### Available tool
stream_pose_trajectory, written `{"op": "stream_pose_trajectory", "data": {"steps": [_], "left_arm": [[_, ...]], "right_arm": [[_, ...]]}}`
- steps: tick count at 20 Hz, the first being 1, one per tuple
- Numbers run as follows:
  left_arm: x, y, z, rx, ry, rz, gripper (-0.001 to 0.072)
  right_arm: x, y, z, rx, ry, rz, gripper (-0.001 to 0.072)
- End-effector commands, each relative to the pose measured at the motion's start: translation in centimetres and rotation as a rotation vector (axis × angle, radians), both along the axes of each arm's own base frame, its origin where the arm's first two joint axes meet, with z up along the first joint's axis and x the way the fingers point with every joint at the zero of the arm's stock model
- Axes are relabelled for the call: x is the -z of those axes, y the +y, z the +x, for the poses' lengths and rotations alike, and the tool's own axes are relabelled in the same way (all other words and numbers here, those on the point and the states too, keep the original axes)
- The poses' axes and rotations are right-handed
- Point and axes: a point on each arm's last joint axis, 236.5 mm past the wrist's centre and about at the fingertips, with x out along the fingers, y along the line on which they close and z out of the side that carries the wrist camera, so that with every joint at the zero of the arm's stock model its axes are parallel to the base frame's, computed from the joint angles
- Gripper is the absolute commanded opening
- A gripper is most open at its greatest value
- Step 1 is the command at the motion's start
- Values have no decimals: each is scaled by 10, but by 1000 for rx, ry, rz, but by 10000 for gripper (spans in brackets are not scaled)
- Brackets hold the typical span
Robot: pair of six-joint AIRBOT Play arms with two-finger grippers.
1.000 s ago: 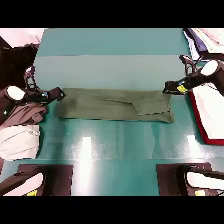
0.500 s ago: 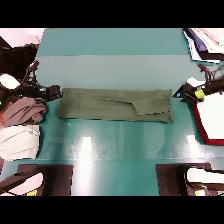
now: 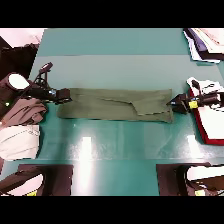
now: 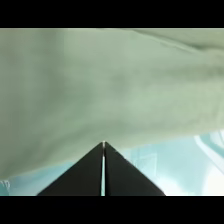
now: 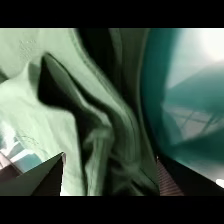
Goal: Fold the shirts.
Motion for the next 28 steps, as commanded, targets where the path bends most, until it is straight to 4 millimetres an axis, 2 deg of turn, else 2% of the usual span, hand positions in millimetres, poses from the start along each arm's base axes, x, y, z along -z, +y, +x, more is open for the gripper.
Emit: {"op": "stream_pose_trajectory", "data": {"steps": [1,3,4,6,8,10,12,15,18,21,25,28], "left_arm": [[0,-18,-7,48,3,-3,26],[-1,-19,-7,45,3,-10,26],[-1,-19,-7,45,3,-10,26],[-1,-19,-7,45,3,-11,26],[-1,-19,-7,45,4,-11,26],[-2,-22,-7,42,4,-26,26],[-7,-28,-4,29,-3,-63,25],[-12,-53,9,47,-73,-77,24],[3,-104,13,157,-60,-70,24],[34,-154,27,242,-22,-60,25],[67,-198,57,279,-2,-64,25],[79,-213,76,277,-5,-74,25]], "right_arm": [[13,20,8,-45,-17,23,628],[12,26,20,-62,-52,-5,617],[10,27,28,-64,-74,-21,567],[6,31,38,-76,-109,-43,374],[1,34,43,-107,-148,-52,29],[-6,34,47,-115,-172,-54,23],[-21,38,49,-141,-199,-51,21],[-63,49,64,-152,-273,-73,19],[-126,87,77,-247,-390,-82,18],[-182,137,82,-334,-492,-76,18],[-242,199,77,-416,-643,-61,18],[-271,229,72,-441,-726,-53,18]]}}
